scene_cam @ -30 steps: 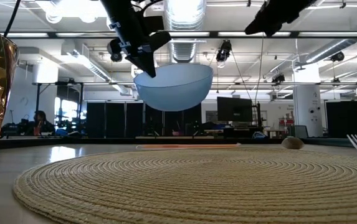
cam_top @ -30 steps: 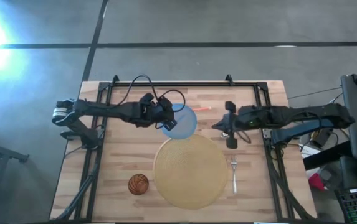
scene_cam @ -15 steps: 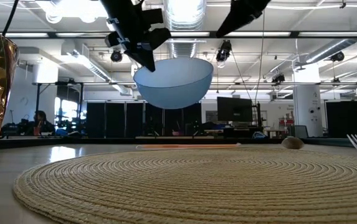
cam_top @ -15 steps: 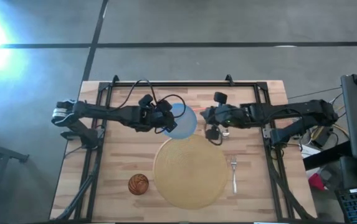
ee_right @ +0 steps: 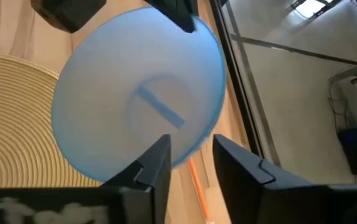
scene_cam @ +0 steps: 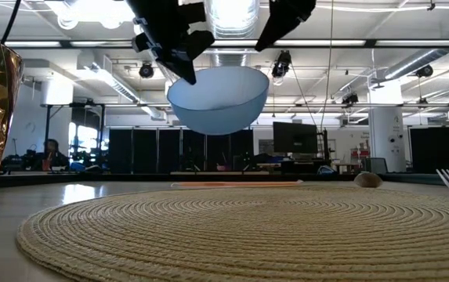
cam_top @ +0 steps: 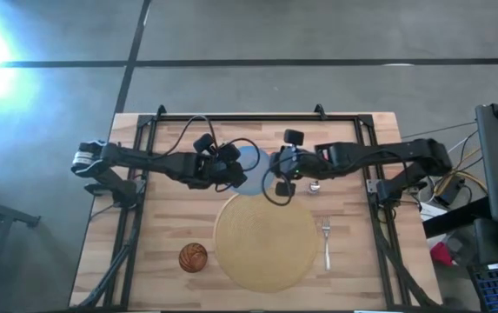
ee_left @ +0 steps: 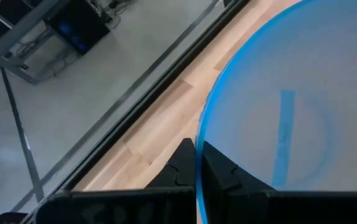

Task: Pick & Place Utensil
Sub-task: Put the bowl on the mat

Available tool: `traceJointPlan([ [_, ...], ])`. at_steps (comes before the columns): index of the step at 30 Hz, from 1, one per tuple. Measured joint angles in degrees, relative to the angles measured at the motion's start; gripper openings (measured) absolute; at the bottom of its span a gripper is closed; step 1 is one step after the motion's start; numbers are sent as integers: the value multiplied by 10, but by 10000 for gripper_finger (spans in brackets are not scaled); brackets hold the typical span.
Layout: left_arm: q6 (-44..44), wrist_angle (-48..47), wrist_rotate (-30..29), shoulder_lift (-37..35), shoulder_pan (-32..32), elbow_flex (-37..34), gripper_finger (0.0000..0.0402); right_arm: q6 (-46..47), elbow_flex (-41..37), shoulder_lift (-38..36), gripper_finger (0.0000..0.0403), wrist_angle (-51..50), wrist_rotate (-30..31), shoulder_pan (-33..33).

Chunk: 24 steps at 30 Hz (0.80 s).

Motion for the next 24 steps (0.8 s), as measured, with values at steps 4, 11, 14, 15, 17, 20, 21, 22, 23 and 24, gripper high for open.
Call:
traceJointPlan([
  [4,7,13,-3,0,-2,0,0,13,0,10,152,7,8,-1],
  [11,16,34,-4,0,-5,0,0,37,-1,19,181,1,61,-7],
  [14,28,52,-4,0,-6,0,0,49,-4,21,187,3,61,-10],
  [15,31,56,-4,0,-6,0,0,52,-5,21,187,3,61,-10],
  [17,37,63,-4,0,-6,0,0,60,-9,21,187,1,61,-12],
  [20,45,73,-6,0,-6,0,0,75,-12,21,181,-1,61,-16],
  [21,47,76,-6,0,-6,0,0,82,-12,21,178,0,60,-18],
  [22,50,78,-7,0,-6,0,0,90,-13,21,173,0,60,-21],
  [23,53,81,-8,0,-5,0,0,94,-13,21,167,0,59,-23],
  [24,56,84,-8,0,-5,0,0,98,-13,21,159,0,58,-25],
])
